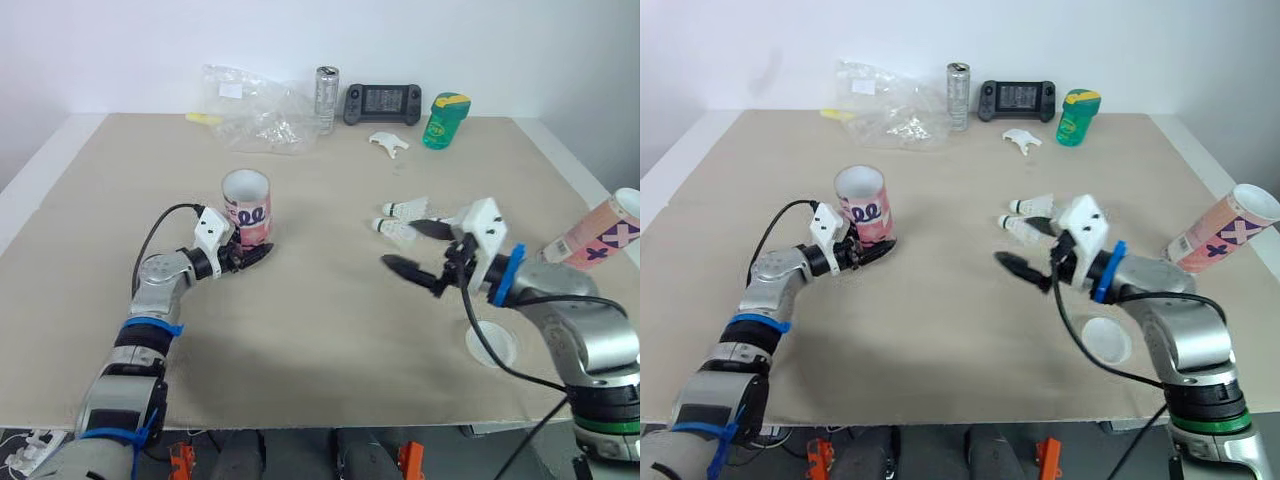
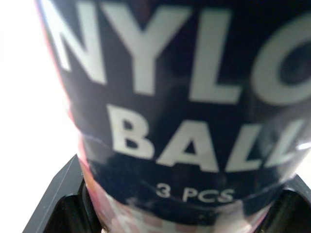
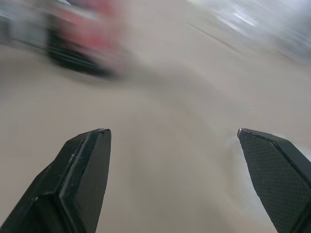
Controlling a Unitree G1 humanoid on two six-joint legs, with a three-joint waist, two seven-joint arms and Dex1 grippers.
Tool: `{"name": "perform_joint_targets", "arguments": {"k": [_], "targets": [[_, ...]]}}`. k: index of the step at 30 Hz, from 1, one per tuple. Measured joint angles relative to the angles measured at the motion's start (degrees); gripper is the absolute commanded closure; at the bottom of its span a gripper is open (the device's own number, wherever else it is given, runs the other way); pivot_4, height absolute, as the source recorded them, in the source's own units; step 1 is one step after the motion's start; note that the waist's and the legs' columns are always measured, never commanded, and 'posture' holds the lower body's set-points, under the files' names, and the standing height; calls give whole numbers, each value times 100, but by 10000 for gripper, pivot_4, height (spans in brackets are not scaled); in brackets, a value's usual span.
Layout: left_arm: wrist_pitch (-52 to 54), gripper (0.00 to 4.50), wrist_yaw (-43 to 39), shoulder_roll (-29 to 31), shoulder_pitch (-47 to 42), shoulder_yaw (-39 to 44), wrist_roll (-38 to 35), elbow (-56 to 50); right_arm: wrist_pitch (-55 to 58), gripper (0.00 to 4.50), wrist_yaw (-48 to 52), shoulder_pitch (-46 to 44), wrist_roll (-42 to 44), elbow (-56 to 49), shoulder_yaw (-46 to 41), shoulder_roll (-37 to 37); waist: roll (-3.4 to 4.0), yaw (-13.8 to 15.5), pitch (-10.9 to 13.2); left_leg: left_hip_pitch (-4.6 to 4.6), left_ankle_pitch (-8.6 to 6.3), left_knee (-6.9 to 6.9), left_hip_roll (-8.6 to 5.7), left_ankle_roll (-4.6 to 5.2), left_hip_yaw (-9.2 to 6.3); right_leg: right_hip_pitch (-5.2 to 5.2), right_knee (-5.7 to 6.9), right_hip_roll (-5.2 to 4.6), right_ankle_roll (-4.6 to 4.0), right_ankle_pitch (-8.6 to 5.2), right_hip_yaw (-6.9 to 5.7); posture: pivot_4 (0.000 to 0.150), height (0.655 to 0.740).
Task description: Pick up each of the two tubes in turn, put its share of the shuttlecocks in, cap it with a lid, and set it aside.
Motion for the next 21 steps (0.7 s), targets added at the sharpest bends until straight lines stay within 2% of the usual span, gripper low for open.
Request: {"name": "perform_joint_targets", "arguments": {"k": [3,8,15,19,20,21], "targets": [[924,13492,-730,631,286,-419,-36,-1417,-144,0,-127,25,-233,454,-18,81,0,-6,0,2,0,-3,3,0,0,1,1,3,-4,-3,0,1500,7236],[1562,13492,-1531,1306,429,-795,-67,-2518,-286,0,-368,-457,-686,1477,304,521,4,-48,-1,15,2,0,8,3,9,1,4,6,-11,5,3,1500,7236],[1651,13492,-2172,1873,553,-1070,21,-2705,-614,0,-389,-1202,-1161,2591,761,1012,5,-40,1,12,3,-2,10,6,8,0,5,9,-11,-1,2,1500,7236],[1658,13492,-2335,1990,671,-1107,5,-2794,-786,0,-382,-1488,-1296,3055,892,1269,5,-38,1,5,2,-6,10,7,6,-5,5,8,-15,-6,1,1500,7236],[1692,14197,-2420,2075,729,-1113,-19,-2913,-838,5309,-394,-1648,-1402,3331,961,1343,5,-31,1,3,2,-7,10,8,6,-7,5,7,-17,-7,0,1500,7236],[1733,14197,-2458,2116,744,-1112,-31,-2949,-860,7947,-400,-1697,-1439,3403,988,1364,5,-30,1,2,2,-7,10,8,7,-9,5,8,-17,-8,0,1500,7236]]}}
